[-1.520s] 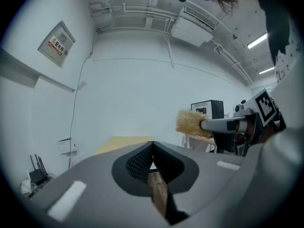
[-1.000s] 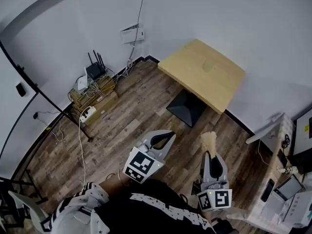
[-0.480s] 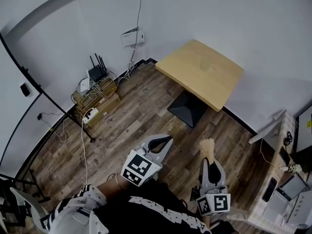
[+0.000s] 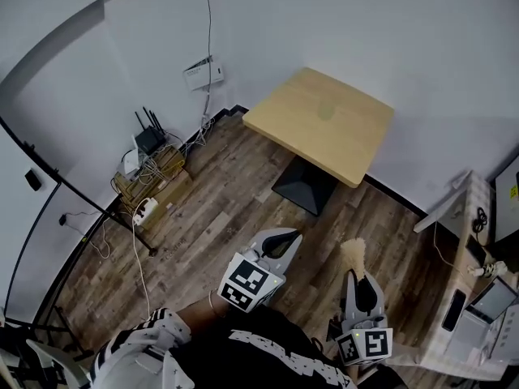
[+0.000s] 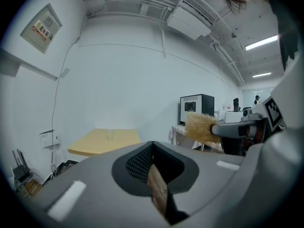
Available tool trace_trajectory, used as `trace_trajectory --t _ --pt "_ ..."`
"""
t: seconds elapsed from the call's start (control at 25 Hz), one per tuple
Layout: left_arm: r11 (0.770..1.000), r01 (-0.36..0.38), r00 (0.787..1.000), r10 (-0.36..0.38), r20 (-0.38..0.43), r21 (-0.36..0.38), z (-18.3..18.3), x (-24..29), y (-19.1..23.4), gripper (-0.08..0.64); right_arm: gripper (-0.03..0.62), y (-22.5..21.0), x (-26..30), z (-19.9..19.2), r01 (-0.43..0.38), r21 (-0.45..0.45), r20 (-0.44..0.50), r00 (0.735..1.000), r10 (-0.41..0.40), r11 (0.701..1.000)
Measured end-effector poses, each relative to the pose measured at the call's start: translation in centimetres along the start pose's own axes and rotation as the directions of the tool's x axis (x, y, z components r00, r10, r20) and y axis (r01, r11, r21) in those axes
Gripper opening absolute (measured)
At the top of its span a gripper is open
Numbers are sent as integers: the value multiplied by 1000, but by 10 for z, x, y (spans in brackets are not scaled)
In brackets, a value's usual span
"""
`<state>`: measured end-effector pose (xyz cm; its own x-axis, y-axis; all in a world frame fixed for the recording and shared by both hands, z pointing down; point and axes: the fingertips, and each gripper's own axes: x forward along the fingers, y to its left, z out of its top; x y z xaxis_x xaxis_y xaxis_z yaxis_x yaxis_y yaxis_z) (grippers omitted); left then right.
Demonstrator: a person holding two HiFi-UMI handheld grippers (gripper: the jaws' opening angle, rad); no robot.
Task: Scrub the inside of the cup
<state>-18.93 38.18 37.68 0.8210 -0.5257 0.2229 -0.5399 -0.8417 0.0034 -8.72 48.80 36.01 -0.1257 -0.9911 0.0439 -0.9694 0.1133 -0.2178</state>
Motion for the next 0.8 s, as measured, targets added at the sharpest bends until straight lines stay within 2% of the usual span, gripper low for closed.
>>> trace_trajectory --t 0.2,0.44,0.68,0.8 --pt "998 56 998 -57 32 20 14 31 1 2 80 -13 22 8 4 -31 11 1000 -3 1000" --pt "996 66 996 -69 51 60 22 61 20 2 80 -21 57 10 -20 -21 -9 1000 20 1000" --pt "996 85 994 -85 69 12 25 87 46 2 80 -34 87 17 6 -35 -7 1000 -6 999" --pt "994 108 991 -110 78 19 31 100 59 2 80 -37 107 20 22 -34 -15 1000 -22 999"
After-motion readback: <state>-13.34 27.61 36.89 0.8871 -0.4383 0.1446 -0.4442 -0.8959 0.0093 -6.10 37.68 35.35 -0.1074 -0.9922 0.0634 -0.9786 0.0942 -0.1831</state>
